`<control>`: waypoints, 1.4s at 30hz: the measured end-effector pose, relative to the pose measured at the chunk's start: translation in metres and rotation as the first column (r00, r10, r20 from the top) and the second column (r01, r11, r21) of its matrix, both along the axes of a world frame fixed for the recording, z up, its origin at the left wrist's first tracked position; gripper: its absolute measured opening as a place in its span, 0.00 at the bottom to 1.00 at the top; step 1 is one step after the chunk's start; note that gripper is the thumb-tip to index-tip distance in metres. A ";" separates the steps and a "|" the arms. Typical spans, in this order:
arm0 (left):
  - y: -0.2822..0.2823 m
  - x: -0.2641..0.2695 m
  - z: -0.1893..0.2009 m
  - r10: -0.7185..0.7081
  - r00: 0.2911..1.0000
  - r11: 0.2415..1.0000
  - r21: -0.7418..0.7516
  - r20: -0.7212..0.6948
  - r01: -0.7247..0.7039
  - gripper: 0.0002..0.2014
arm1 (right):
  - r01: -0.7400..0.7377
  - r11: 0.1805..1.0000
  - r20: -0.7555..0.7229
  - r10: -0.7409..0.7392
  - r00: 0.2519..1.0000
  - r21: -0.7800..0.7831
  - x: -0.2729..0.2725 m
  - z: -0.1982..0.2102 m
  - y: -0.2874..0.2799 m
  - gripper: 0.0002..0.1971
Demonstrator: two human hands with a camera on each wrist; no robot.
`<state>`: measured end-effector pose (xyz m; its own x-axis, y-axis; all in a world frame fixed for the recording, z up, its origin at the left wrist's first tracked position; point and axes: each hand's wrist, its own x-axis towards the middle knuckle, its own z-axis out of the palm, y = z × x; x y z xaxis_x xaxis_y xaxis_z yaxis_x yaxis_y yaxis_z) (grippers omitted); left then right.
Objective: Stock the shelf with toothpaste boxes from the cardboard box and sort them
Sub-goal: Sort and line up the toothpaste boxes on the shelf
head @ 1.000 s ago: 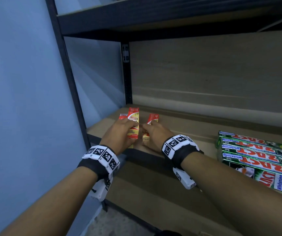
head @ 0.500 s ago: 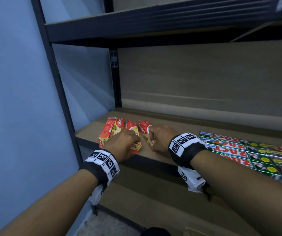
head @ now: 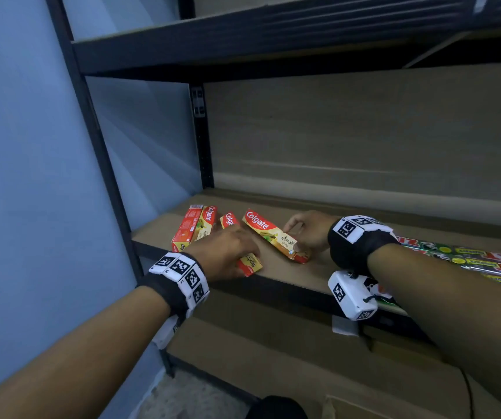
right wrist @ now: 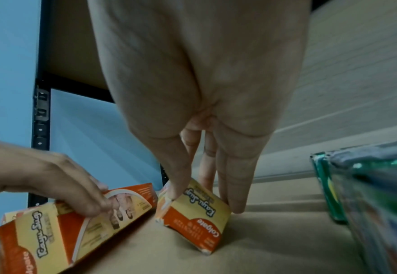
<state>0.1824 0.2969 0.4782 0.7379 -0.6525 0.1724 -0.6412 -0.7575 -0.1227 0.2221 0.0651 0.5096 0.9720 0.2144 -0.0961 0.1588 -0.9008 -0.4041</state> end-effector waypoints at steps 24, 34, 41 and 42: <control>-0.002 0.032 0.000 0.120 0.984 0.974 -0.179 -0.129 -0.142 0.27 | 0.084 0.985 0.045 -0.078 0.996 -0.152 0.006 0.007 -0.002 0.15; -0.015 0.043 -0.007 0.150 0.984 0.930 -0.324 -0.093 -0.172 0.20 | 0.037 0.972 0.052 -0.026 0.998 -0.232 0.007 0.014 -0.013 0.19; -0.045 0.044 -0.003 0.229 0.970 0.931 -0.273 -0.083 -0.243 0.18 | 0.083 0.959 0.045 -0.073 0.996 -0.271 0.009 0.016 -0.010 0.15; -0.049 0.044 -0.003 0.198 0.975 0.930 -0.296 -0.098 -0.219 0.18 | 0.074 0.959 0.027 -0.069 0.997 -0.272 0.009 0.016 -0.008 0.16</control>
<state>0.2264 0.2479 0.4752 0.8680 -0.4071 0.2843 -0.4636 -0.8695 0.1702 0.2310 0.0573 0.5260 0.9858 0.1121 -0.1250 0.0944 -0.9857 -0.1394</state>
